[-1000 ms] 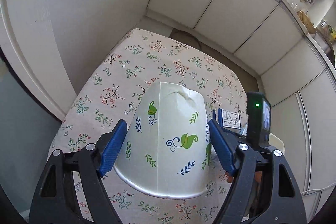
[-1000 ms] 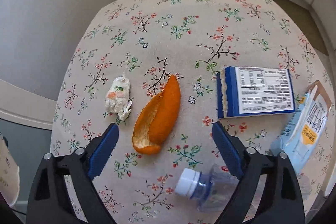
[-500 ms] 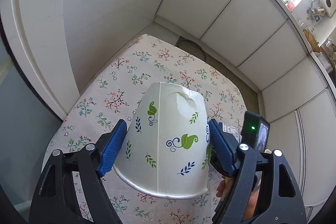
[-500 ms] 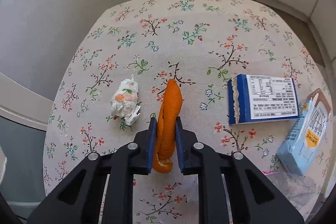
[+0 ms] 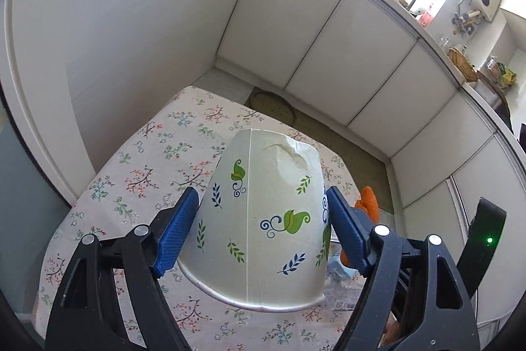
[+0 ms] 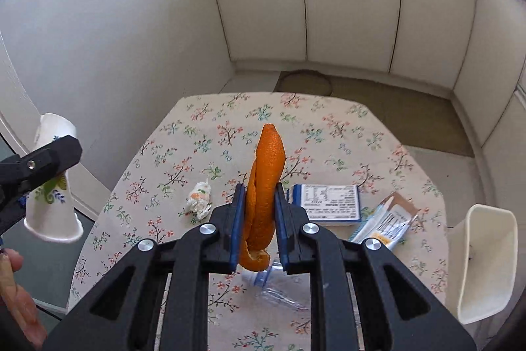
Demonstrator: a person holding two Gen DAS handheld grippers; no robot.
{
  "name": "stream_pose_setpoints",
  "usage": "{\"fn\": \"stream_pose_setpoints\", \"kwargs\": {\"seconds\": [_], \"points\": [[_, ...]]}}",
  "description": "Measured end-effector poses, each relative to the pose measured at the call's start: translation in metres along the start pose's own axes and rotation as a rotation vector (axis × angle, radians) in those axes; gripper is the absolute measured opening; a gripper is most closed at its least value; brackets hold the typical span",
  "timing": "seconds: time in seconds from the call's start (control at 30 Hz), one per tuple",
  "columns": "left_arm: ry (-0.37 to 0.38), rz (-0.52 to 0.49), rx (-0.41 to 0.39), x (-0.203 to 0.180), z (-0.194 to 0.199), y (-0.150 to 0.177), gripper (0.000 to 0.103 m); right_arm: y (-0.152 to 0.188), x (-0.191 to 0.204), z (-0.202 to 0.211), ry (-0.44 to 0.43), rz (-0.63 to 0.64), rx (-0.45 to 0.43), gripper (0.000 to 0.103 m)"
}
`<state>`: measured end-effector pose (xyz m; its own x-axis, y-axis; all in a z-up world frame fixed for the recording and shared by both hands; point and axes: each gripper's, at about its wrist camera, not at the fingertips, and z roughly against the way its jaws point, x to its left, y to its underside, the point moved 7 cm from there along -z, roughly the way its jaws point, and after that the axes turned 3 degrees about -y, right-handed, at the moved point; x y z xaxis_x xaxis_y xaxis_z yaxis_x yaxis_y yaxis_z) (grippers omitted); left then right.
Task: Collect trash
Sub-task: 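Carry the peel in the right tool and cup in the left tool over the bin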
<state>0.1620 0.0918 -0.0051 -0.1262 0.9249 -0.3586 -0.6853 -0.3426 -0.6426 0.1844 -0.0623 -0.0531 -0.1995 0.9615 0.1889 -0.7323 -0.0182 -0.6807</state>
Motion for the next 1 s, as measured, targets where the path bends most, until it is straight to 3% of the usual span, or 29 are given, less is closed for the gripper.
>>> {"fn": "stream_pose_setpoints", "kwargs": {"seconds": [0.3, 0.6, 0.87, 1.0], "points": [[0.065, -0.096, -0.039, -0.073, -0.002, 0.019, 0.075, -0.007, -0.065, 0.061, 0.068, -0.054, -0.112, 0.017], [0.155, -0.203, -0.069, -0.152, -0.005, 0.049, 0.075, 0.005, -0.174, 0.112, 0.222, -0.184, -0.187, 0.017], [0.213, -0.295, -0.041, -0.219, -0.022, 0.084, 0.075, 0.031, -0.279, 0.138, 0.364, -0.312, -0.165, 0.017], [0.234, -0.327, -0.038, -0.252, -0.029, 0.1, 0.075, 0.044, -0.313, 0.142, 0.397, -0.355, -0.136, 0.02]]}}
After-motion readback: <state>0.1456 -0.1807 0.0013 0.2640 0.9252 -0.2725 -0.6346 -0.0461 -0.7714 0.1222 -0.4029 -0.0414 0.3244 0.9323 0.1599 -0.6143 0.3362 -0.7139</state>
